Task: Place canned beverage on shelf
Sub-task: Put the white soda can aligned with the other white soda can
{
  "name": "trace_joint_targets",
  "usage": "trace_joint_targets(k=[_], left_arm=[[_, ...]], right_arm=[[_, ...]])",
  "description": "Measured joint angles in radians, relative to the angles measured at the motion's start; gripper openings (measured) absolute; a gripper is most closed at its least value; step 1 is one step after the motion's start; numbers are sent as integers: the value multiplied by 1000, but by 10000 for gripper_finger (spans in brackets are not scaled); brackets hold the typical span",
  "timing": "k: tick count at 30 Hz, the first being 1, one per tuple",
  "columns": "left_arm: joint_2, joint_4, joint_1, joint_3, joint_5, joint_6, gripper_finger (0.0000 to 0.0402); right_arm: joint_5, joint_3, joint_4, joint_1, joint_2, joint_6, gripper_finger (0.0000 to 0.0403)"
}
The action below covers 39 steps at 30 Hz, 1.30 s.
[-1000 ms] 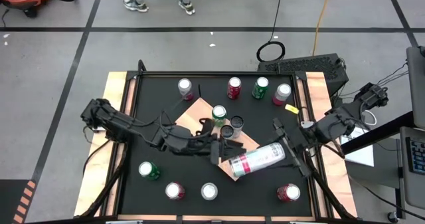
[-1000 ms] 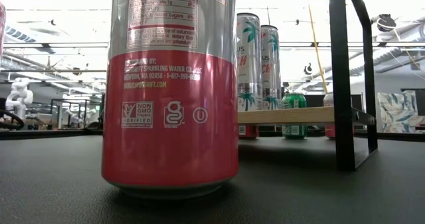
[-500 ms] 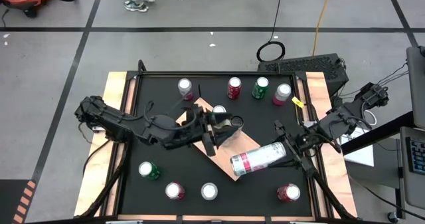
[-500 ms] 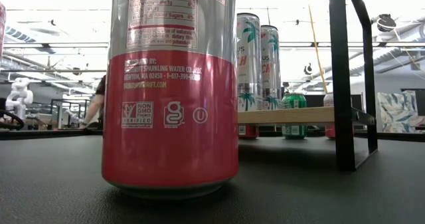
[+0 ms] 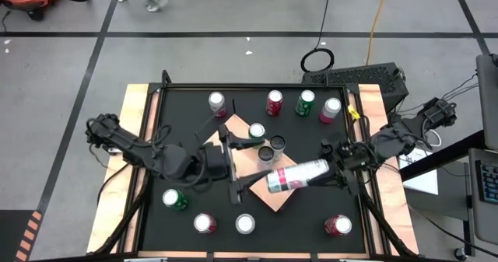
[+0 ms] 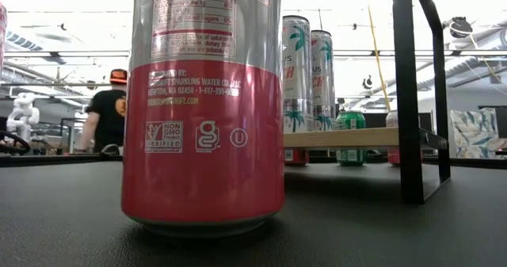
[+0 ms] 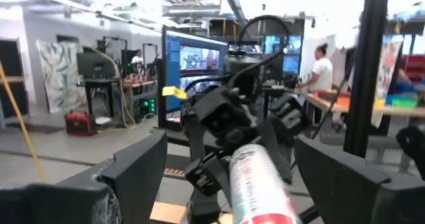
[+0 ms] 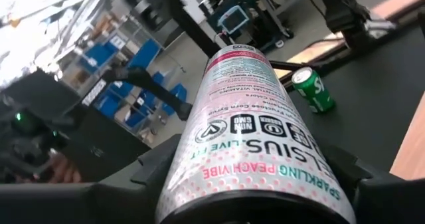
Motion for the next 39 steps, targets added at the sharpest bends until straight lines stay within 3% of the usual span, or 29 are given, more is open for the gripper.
trace_joint_targets(k=[20,33,39], left_arm=[[0,-271,-47,24,-103,15,334],[2,-425,-30,25,-216,41,334],[2,-458,21,25,-158,40,374]], right_arm=[[-5,0,-15,-124,0,318,233],[-6,0,-15,-193,0,371,233],[-6,0,-15,-220,0,371,233]])
